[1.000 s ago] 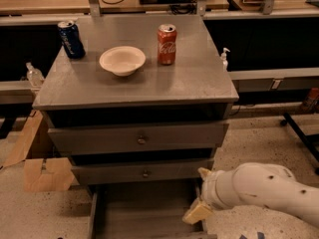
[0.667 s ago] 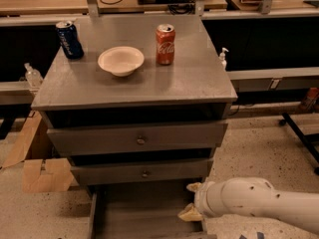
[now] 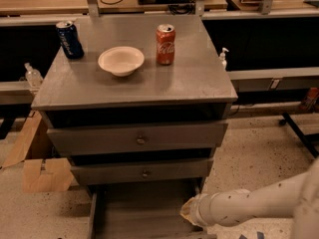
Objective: Close bottom drawer
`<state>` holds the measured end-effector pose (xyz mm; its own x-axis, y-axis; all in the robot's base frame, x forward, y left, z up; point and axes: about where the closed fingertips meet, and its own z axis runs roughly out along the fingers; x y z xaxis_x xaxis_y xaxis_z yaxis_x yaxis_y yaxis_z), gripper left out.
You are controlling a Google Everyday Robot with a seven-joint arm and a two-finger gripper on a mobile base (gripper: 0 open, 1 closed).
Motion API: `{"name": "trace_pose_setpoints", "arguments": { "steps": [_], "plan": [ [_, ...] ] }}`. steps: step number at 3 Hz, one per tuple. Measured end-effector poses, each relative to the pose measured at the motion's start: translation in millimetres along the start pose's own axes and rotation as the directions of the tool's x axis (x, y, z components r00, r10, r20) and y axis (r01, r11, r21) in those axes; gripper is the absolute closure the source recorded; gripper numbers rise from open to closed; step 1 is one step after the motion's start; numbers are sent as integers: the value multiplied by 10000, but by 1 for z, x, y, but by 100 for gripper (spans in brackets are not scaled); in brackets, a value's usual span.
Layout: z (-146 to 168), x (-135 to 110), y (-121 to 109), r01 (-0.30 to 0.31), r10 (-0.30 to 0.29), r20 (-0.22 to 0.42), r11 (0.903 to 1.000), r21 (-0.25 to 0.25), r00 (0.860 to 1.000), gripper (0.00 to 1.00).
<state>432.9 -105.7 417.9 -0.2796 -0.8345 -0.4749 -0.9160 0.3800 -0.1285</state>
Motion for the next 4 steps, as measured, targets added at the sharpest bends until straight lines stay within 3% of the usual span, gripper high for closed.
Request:
{"name": "trace_pose_setpoints", "arguments": {
  "steps": [1, 2, 3, 4],
  "plan": [
    [3, -4, -3, 101, -101, 13, 9999, 81, 9999, 100],
    [8, -5, -1, 190, -190, -89, 9998, 22, 9998, 100],
    [40, 17, 23, -112, 99, -279, 9988, -476, 9996, 100],
    [90, 92, 77, -1351, 1225, -992, 9820, -1317, 9875, 100]
  ]
}}
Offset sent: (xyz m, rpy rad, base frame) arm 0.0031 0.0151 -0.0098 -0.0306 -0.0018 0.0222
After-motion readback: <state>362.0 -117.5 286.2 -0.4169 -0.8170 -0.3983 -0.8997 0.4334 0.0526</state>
